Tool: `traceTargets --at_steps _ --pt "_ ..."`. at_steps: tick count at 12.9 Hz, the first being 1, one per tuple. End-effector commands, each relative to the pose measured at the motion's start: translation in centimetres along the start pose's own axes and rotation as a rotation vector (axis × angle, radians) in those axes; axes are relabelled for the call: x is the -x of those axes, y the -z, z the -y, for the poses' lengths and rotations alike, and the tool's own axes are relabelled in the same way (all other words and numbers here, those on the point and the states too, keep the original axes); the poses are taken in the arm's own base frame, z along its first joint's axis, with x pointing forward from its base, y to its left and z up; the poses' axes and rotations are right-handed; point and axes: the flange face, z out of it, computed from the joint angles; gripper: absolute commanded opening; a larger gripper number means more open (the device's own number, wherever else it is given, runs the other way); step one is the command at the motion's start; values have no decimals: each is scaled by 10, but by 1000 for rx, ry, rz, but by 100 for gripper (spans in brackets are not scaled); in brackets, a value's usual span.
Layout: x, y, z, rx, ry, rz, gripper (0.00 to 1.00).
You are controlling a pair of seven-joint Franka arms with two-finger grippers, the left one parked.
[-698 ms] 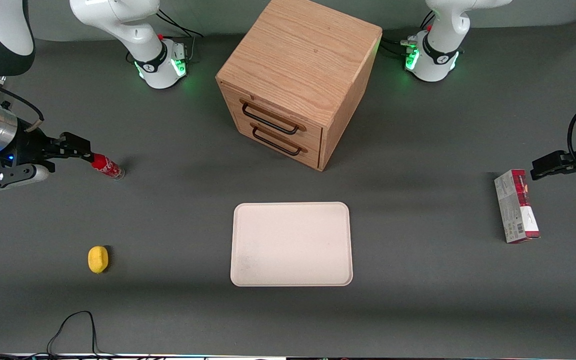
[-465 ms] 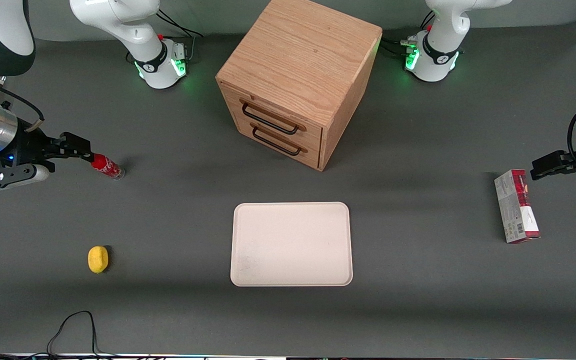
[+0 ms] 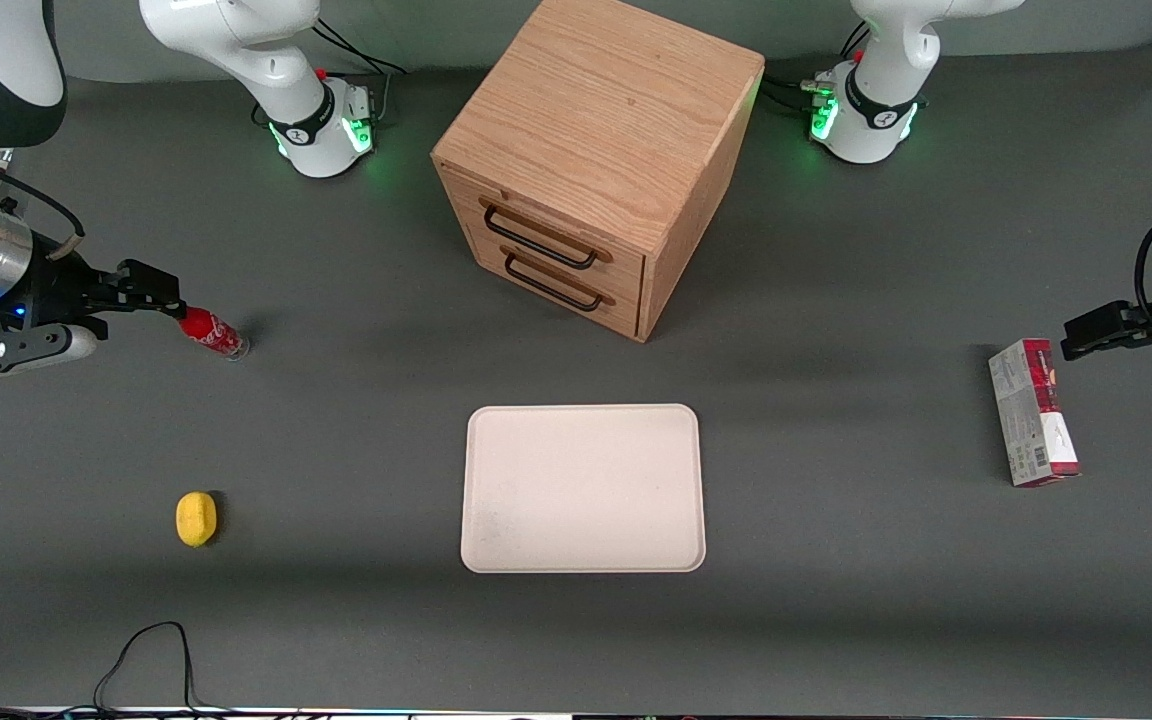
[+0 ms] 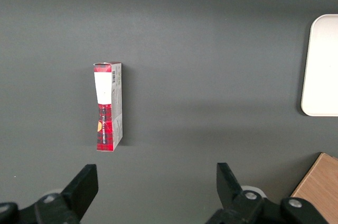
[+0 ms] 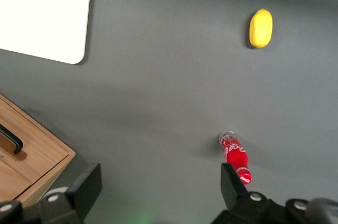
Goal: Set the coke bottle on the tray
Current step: 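Move the right gripper toward the red Coca-Cola bottle lying on the table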
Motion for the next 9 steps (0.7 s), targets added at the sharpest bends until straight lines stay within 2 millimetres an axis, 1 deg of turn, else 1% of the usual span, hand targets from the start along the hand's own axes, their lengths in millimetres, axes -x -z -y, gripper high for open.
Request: traceTargets --at_steps 1,3,4,6,7,8,9 --pt "7 8 -3 16 -29 18 100" --pt "12 7 -10 14 -37 33 100" --pt "16 5 -23 13 -53 41 100" --pt "29 -2 -51 49 -79 67 100" --pt "38 -7 -66 79 -63 83 100" --pt "51 -10 -90 79 -51 87 100" --pt "69 -9 -114 63 -45 78 100"
